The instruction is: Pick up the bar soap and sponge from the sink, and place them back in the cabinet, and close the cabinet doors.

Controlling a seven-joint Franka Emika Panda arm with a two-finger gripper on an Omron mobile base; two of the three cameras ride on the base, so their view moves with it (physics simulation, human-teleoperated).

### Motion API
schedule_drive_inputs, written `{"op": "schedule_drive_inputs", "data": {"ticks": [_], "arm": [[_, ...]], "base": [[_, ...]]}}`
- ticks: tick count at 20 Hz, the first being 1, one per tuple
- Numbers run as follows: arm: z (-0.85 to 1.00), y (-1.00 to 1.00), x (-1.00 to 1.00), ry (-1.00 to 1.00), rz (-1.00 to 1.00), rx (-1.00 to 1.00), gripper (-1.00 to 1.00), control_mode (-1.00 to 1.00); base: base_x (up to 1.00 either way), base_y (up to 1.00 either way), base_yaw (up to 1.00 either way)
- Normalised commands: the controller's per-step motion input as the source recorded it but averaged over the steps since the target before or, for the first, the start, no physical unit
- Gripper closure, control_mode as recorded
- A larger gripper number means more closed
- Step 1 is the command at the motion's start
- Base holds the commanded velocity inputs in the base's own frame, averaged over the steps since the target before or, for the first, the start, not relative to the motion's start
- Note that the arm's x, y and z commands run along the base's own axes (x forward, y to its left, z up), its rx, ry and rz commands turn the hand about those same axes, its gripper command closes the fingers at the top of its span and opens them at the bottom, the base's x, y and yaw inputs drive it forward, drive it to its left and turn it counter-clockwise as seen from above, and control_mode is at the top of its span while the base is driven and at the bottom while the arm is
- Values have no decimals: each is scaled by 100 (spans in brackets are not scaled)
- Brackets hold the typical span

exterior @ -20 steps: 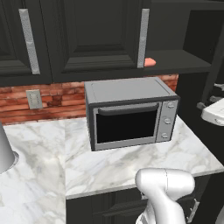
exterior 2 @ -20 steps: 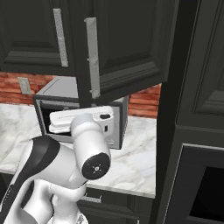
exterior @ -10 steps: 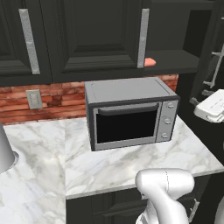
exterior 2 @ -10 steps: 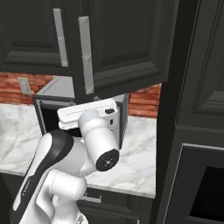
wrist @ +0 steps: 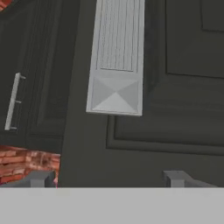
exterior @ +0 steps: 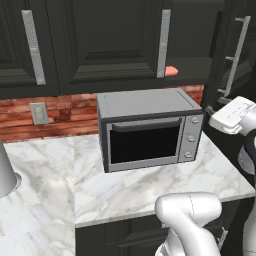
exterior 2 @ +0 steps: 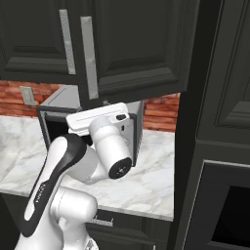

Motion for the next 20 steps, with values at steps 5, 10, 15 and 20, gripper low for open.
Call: {"op": "schedule_drive_inputs", "data": {"ticks": [5, 10, 15, 20], "arm": [[0, 0, 49, 0, 0, 0, -100, -100], [0, 0, 50, 0, 0, 0, -100, -100], [0, 0, 59, 0, 0, 1, -100, -100], [0, -1, 68, 0, 0, 3, -100, -100]], "base": [[0, 0, 0], [0, 0, 0], [0, 0, 0], [0, 0, 0]]}}
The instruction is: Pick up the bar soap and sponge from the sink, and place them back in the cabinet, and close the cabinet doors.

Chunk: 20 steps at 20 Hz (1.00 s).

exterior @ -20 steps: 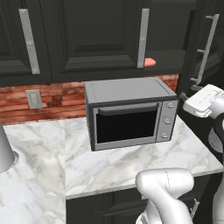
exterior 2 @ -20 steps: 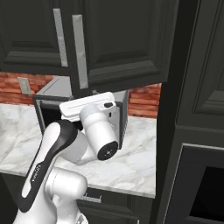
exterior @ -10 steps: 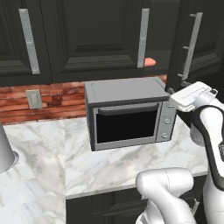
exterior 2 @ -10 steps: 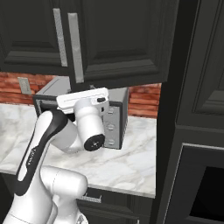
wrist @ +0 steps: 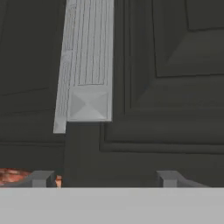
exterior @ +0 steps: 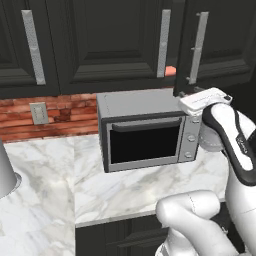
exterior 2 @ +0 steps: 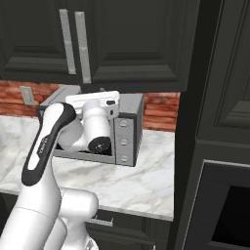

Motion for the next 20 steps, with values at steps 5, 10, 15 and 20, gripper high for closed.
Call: {"op": "schedule_drive_inputs", "data": {"ticks": [5, 10, 15, 20], "arm": [[0, -1, 61, 0, 0, 2, -100, -100], [0, 0, 41, 0, 0, 0, -100, -100], [0, 0, 20, 0, 0, 0, -100, -100], [6, 0, 18, 1, 0, 0, -100, -100]], "base": [[0, 0, 0], [0, 0, 0], [0, 0, 0], [0, 0, 0]]}}
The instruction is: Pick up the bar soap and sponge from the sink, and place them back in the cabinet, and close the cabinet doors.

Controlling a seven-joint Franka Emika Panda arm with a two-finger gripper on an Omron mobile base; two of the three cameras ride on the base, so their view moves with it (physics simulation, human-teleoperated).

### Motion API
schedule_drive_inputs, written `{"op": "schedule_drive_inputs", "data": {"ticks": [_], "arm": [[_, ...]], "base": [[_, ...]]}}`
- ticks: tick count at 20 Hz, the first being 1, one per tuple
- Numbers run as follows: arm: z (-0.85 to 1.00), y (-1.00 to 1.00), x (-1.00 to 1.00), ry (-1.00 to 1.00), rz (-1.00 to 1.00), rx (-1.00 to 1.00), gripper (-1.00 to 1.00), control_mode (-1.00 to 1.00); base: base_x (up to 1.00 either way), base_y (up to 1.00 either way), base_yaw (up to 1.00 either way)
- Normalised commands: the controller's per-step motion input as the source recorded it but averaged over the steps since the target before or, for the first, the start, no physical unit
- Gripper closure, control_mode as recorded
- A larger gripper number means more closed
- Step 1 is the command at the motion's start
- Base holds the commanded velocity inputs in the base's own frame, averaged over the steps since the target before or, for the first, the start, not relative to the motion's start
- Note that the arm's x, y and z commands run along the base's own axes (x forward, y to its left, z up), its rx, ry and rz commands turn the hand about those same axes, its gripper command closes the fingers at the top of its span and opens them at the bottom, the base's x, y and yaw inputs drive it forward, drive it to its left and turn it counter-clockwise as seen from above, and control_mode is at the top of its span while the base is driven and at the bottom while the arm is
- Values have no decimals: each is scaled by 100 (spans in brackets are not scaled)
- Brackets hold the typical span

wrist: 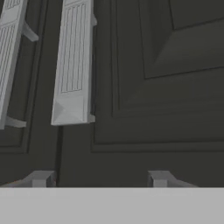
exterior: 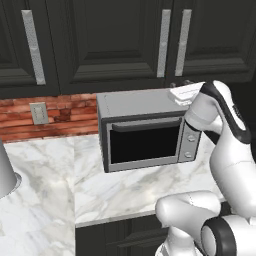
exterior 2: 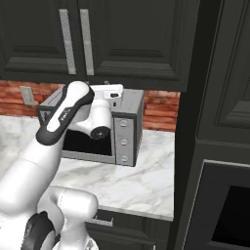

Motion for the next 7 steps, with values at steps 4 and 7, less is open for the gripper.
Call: {"op": "schedule_drive_inputs", "data": {"ticks": [4, 7], "arm": [[2, 0, 15, 2, 0, 0, -100, -100], [0, 0, 12, 2, 0, 0, -100, -100]], "base": [[0, 0, 0], [0, 0, 0]]}}
